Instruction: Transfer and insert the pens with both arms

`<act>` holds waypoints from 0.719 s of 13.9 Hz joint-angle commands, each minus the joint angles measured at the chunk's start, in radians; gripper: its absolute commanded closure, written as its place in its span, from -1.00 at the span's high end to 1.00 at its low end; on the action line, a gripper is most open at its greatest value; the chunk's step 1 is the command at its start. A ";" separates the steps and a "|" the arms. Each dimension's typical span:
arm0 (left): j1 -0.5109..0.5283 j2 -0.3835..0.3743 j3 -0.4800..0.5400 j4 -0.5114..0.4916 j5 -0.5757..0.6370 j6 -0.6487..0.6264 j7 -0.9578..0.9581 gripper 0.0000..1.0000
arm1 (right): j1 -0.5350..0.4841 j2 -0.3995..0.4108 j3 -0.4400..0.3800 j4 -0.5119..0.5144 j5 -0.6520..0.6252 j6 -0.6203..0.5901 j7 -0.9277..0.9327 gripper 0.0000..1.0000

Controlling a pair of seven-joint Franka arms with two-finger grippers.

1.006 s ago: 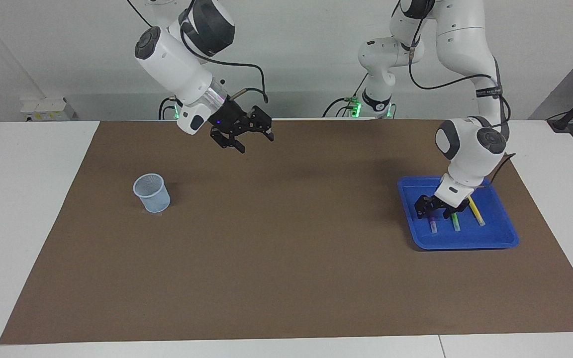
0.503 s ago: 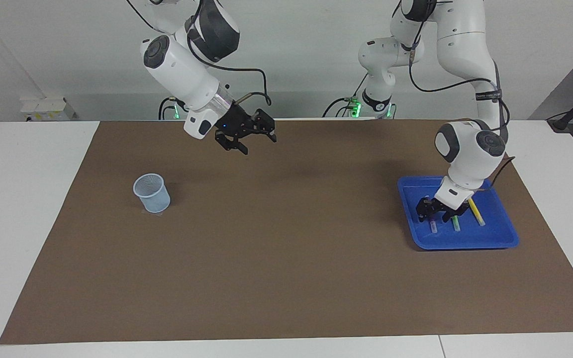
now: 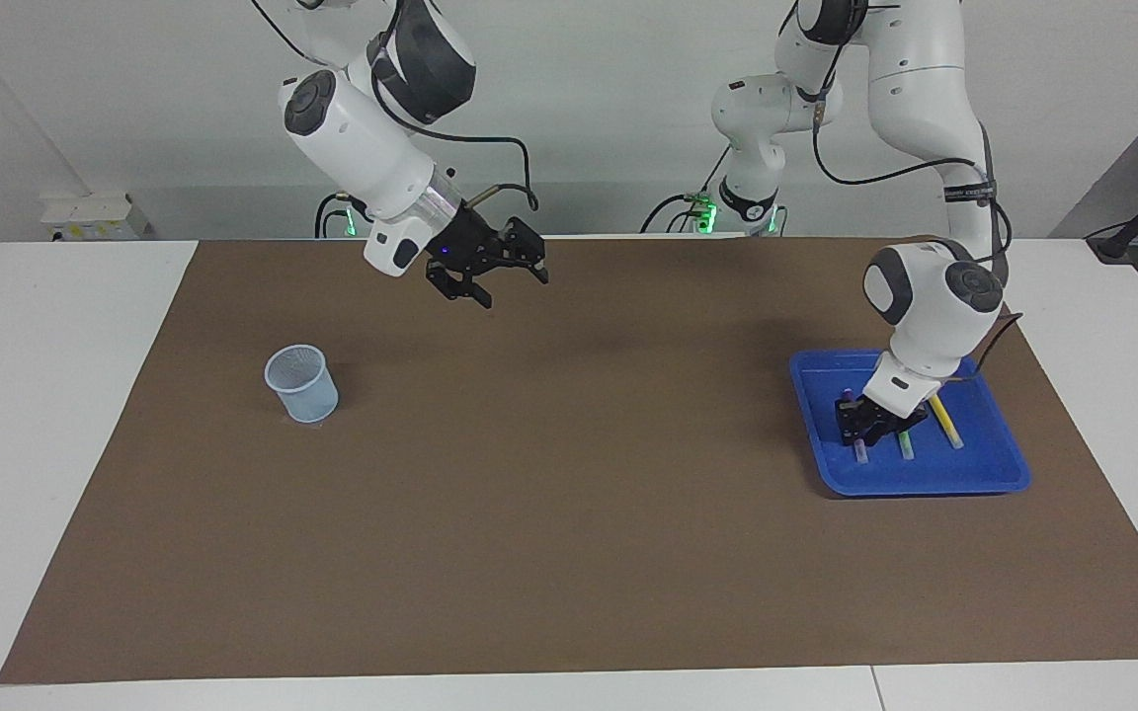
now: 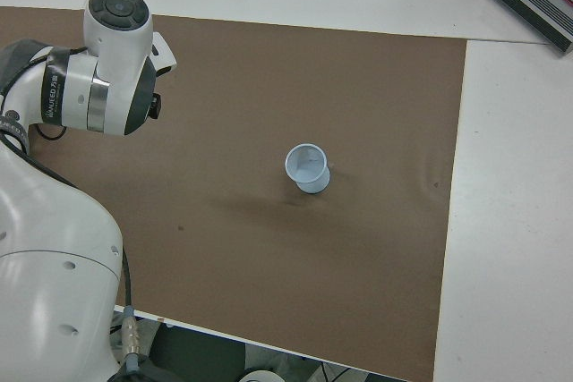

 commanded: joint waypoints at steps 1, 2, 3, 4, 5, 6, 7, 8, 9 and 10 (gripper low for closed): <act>0.007 -0.001 -0.001 -0.035 -0.008 0.043 0.028 -1.00 | -0.017 -0.017 0.003 -0.016 -0.010 -0.009 -0.012 1.00; 0.009 -0.002 0.001 -0.034 -0.008 0.042 0.034 -1.00 | -0.017 -0.011 0.003 -0.013 -0.010 -0.009 -0.012 1.00; 0.010 -0.002 0.001 -0.034 -0.008 0.042 0.036 -1.00 | -0.014 0.002 0.005 -0.010 -0.010 -0.007 -0.012 1.00; 0.012 -0.002 0.001 -0.034 -0.008 0.039 0.036 -1.00 | -0.012 0.024 0.005 0.008 -0.010 -0.009 -0.012 1.00; 0.013 -0.002 0.001 -0.028 -0.008 0.028 0.037 -1.00 | -0.008 0.044 0.005 0.028 -0.010 -0.019 -0.012 1.00; 0.016 -0.002 0.001 -0.024 -0.008 0.022 0.039 -1.00 | -0.006 0.057 0.005 0.031 -0.011 -0.016 -0.017 1.00; 0.016 -0.002 0.001 -0.018 -0.007 0.003 0.037 -1.00 | -0.006 0.058 0.003 0.031 -0.012 -0.012 -0.021 1.00; 0.016 -0.002 0.001 -0.011 -0.007 -0.012 0.036 -1.00 | -0.006 0.058 0.003 0.030 -0.012 -0.013 -0.023 1.00; 0.016 -0.002 0.001 0.003 -0.007 -0.033 0.033 -1.00 | -0.008 0.058 0.003 0.030 -0.012 -0.021 -0.024 1.00; 0.016 -0.004 0.001 0.021 -0.008 -0.064 0.031 -1.00 | -0.009 0.058 0.003 0.030 -0.013 -0.024 -0.026 1.00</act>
